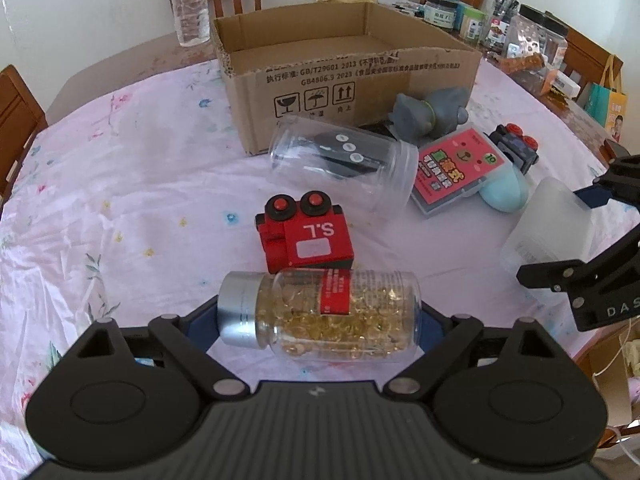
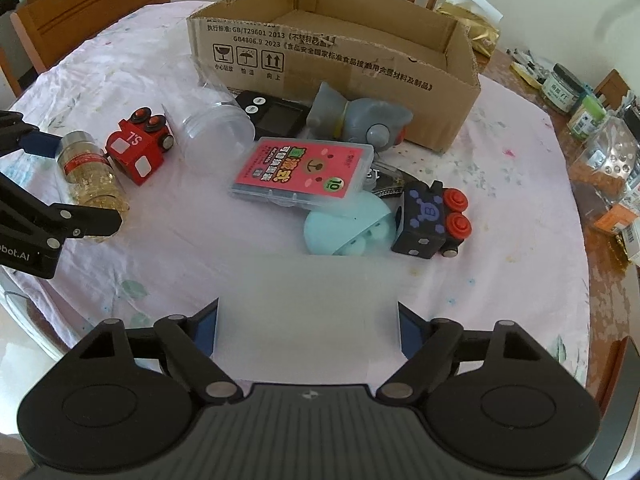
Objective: Organize rigid objects
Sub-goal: 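Close the left tool on the capsule jar while the right tool grasps the white box, then carry both into the cardboard box and open the left tool to release the jar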
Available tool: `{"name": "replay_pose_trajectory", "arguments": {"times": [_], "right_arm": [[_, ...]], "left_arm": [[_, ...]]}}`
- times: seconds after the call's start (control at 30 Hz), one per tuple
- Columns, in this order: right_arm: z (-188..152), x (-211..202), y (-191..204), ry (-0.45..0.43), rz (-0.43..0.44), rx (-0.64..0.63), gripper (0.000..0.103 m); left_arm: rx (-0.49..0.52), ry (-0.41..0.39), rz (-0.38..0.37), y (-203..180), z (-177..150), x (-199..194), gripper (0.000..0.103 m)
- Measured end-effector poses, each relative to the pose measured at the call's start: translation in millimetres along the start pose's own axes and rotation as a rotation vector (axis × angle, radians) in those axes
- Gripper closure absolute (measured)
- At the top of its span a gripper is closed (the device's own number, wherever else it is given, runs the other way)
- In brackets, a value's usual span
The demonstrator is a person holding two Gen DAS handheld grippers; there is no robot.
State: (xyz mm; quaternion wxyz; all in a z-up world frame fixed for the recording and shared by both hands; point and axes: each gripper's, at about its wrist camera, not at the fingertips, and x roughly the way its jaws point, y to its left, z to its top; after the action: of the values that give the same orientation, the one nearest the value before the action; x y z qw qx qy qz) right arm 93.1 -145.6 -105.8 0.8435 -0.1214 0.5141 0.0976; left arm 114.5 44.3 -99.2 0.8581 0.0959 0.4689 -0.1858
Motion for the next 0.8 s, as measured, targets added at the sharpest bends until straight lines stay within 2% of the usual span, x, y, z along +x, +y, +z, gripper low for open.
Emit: {"name": "replay_pose_trajectory", "arguments": {"times": [0.17,0.33,0.5,0.67,0.8], "right_arm": [[3.1,-3.9,-3.3,0.002,0.028,-0.022,0.017],[15.2,-19.2,-13.1,-0.035,0.046,-0.048,0.017],[39.3,-35.2,-28.0,-0.091,0.056,-0.051,0.017],[68.3,-46.6,-38.3,-0.161,0.007,-0.059,0.017],[92.3,-52.6,-48.1,-0.201,-0.015,-0.038,0.017]], "left_arm": [[-0.007,0.011,-0.016,1.7,7.4,-10.5,0.010],[0.000,0.022,-0.053,3.2,25.7,-25.8,0.010],[0.037,-0.005,-0.062,2.9,60.4,-39.9,0.010],[0.084,-0.071,-0.084,7.0,105.3,-42.9,0.010],[0.122,-0.101,-0.070,11.9,141.7,-32.8,0.010]]}}
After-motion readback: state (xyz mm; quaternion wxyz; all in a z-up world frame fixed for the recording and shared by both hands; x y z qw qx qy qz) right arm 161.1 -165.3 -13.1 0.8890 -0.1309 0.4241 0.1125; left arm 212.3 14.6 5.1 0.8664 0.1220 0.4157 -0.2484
